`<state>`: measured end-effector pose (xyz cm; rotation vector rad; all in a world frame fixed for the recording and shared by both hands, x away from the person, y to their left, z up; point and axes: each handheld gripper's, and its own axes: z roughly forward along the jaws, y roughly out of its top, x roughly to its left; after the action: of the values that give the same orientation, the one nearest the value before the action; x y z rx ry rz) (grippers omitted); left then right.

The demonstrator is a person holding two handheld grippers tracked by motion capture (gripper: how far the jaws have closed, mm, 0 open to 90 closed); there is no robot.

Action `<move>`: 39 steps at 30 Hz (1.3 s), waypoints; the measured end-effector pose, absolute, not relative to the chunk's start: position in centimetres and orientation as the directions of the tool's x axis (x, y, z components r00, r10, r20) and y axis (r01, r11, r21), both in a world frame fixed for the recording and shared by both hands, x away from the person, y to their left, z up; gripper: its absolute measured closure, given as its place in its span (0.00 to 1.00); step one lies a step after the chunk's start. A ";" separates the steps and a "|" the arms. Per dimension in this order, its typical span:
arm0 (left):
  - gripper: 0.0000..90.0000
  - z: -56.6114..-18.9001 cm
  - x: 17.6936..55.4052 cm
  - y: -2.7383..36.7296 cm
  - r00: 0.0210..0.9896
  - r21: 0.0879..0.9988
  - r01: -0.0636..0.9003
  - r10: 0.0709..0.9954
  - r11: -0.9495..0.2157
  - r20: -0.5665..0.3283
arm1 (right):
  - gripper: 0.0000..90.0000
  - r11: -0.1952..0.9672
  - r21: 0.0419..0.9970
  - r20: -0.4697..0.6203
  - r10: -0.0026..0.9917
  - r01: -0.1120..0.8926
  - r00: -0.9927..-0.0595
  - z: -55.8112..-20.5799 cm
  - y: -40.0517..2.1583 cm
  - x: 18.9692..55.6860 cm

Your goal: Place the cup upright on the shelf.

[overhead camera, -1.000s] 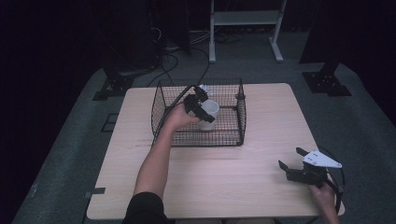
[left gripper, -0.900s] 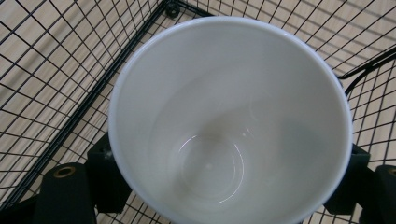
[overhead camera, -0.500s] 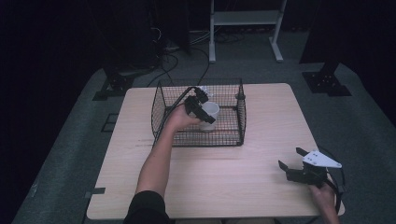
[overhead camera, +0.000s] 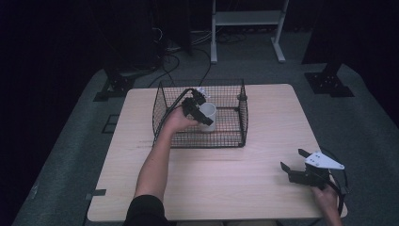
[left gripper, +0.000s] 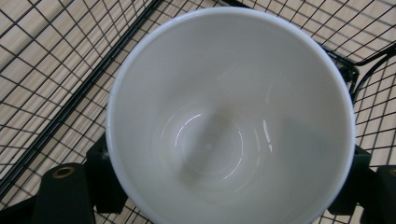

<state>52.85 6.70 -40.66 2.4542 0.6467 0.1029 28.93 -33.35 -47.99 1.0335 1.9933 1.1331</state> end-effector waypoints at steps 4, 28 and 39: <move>0.21 -40.7 52.9 6.7 0.877 0.556 0.427 0.475 -0.713 -0.065 | 0.15 0.325 0.888 -0.129 0.855 0.325 -0.503 -48.0 -33.4 28.9; 0.10 -37.7 52.0 7.9 0.877 0.647 0.402 0.475 -0.648 -0.069 | 0.15 0.321 0.888 -0.124 0.856 0.329 -0.501 -48.0 -33.4 28.9; 0.10 -36.5 51.3 8.3 0.879 0.676 0.383 0.474 -0.629 -0.057 | 0.15 0.312 0.889 -0.116 0.861 0.334 -0.496 -48.0 -33.5 28.9</move>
<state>51.31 8.30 -36.49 2.3219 0.6139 0.1629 28.93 -33.47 -47.97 1.0543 1.9853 1.1390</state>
